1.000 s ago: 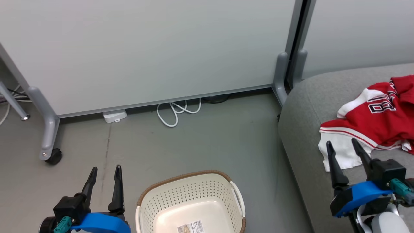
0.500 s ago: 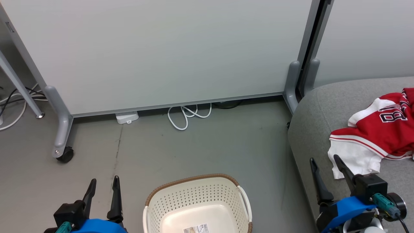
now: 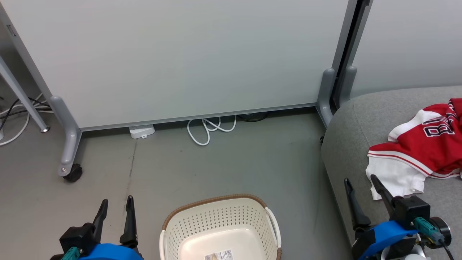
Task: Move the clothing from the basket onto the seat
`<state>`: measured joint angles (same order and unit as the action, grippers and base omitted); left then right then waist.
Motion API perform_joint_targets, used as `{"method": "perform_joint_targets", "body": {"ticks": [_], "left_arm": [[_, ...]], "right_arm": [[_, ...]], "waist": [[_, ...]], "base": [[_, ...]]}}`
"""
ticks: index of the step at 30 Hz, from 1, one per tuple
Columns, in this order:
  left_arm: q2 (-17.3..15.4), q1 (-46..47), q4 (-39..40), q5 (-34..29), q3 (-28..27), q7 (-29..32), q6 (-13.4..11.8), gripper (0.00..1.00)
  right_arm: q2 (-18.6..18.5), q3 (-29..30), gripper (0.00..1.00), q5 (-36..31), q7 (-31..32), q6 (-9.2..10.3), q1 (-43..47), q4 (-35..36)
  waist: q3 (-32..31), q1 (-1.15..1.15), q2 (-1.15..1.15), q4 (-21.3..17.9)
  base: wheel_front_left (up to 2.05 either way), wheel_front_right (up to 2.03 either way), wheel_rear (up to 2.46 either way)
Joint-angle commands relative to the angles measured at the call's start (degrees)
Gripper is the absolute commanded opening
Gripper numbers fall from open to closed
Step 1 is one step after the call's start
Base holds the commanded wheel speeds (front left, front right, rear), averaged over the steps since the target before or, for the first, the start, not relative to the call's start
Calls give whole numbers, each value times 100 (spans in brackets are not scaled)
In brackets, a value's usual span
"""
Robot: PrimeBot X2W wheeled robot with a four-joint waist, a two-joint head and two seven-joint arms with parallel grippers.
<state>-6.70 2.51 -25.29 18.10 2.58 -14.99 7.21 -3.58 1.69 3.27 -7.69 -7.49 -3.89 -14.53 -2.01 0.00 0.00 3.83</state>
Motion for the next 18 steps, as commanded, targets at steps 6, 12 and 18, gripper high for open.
{"method": "perform_joint_targets", "body": {"ticks": [6,12,18], "left_arm": [[14,10,40,37,0,-29,43,100],[91,-186,-189,59,15,32,-4,0],[149,-245,-249,421,-43,152,-4,0]], "right_arm": [[21,-29,100,62,-48,-1,-20,-47],[20,-26,0,33,14,0,113,-302],[30,32,0,463,115,0,133,-439]], "waist": [[8,0,0,-31],[8,0,0,-35],[14,0,0,-47]], "base": [[0,0,0],[0,0,0],[0,0,0]]}}
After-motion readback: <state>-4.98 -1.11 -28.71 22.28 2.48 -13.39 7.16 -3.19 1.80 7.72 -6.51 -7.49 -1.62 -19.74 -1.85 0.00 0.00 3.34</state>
